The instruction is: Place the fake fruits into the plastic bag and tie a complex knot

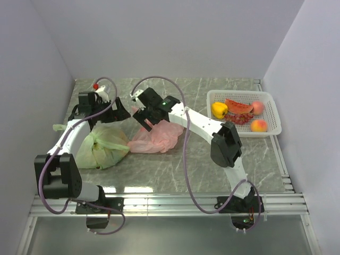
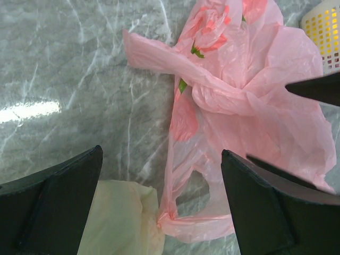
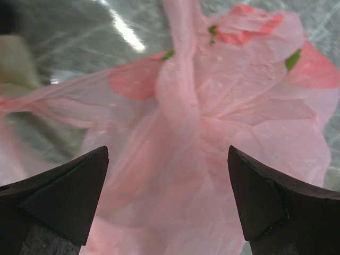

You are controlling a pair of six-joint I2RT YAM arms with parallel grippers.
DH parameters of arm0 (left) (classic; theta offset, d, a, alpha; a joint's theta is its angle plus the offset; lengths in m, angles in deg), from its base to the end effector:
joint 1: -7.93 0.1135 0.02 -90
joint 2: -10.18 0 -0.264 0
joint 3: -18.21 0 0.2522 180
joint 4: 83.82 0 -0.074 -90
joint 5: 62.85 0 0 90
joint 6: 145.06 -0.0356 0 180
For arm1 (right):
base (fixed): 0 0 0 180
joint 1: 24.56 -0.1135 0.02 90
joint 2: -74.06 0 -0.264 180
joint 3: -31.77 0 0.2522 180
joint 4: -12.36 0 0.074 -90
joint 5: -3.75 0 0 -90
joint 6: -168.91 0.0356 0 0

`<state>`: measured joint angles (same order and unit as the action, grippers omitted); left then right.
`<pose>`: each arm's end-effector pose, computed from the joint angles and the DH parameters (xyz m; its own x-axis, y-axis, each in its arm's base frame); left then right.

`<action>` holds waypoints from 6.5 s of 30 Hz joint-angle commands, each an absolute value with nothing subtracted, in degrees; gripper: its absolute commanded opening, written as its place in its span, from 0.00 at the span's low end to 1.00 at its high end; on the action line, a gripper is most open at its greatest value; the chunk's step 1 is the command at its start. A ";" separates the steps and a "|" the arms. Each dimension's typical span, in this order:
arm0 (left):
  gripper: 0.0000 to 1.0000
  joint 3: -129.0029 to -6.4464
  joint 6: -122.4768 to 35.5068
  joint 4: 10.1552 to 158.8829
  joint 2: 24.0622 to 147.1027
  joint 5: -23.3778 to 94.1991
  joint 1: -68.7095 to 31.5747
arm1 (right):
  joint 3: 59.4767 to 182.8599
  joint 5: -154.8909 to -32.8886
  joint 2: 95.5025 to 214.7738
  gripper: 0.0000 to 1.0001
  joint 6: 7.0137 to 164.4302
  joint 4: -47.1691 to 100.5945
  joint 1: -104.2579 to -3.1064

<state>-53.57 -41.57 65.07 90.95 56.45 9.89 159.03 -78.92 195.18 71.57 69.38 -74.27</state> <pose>0.3075 -0.0069 0.2670 -0.7063 -0.2277 -0.6703 0.1846 0.8548 -0.4850 0.3114 0.3603 0.2817 -0.4076 -0.6767 -0.6131 -0.7628 0.6214 -0.1788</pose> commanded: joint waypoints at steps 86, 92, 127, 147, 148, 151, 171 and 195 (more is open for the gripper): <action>0.01 -58.84 -38.55 62.28 93.94 65.30 9.87 | 134.56 -102.07 165.29 0.65 81.73 53.98 -52.68; 0.03 -58.40 -37.23 61.76 94.02 62.92 8.64 | 138.08 -102.95 165.46 0.66 73.12 56.88 -55.58; 0.06 -69.73 -15.16 54.21 92.88 38.40 -0.95 | 141.51 -100.49 169.94 0.96 61.25 78.50 -20.96; 0.14 -81.68 -18.68 50.25 102.99 42.43 -1.47 | 146.61 -97.24 187.43 0.93 52.71 72.70 -26.57; 0.14 -82.04 -18.94 49.99 103.16 42.70 -1.47 | 147.22 -96.89 188.13 0.93 52.89 72.35 -26.92; 0.15 -82.30 -19.55 49.98 103.52 43.14 -1.56 | 148.80 -96.88 190.77 0.94 53.59 72.61 -27.02; 0.12 -79.84 -19.47 52.53 103.87 44.72 -1.56 | 149.07 -95.82 197.28 0.95 57.73 69.19 -27.37; 0.08 -78.61 -16.04 54.03 104.74 51.49 -1.65 | 141.51 -117.82 163.88 0.35 57.29 69.90 -48.53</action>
<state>-78.05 -16.83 52.64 104.08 48.58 -1.35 144.62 -118.96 161.47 56.76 73.97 -42.95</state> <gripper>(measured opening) 0.085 0.805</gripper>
